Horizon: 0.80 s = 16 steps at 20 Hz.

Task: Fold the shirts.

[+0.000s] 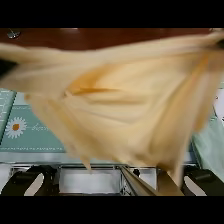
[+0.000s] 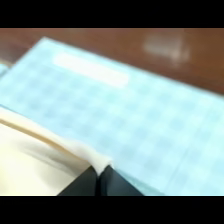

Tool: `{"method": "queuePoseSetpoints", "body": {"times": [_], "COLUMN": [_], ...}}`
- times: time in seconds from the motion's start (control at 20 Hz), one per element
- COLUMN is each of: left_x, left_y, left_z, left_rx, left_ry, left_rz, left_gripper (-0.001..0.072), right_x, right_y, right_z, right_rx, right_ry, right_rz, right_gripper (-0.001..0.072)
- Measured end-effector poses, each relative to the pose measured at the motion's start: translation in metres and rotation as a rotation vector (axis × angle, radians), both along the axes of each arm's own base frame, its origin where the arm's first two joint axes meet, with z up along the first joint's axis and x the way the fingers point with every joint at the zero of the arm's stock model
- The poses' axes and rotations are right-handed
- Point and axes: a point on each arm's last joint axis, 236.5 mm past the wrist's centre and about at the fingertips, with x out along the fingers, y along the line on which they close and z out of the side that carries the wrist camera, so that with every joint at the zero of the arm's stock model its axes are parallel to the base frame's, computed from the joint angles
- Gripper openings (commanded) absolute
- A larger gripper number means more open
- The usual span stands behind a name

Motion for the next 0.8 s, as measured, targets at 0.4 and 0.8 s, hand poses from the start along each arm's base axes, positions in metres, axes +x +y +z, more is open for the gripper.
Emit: {"method": "queuePoseSetpoints", "body": {"times": [0.4, 0.8], "left_x": [0.103, 0.180], "left_y": [0.023, 0.028], "left_z": [-0.213, -0.300], "left_rx": [-0.056, -0.131], "left_ry": [0.373, 0.485], "left_rz": [0.260, 0.398], "left_gripper": [0.0029, 0.0700], "right_x": [0.155, 0.264], "right_y": [0.021, 0.037], "right_z": [-0.147, -0.227], "right_rx": [0.057, 0.190], "right_ry": [0.289, 0.479], "right_rz": [-0.097, -0.171], "right_gripper": [0.0025, 0.0632]}}
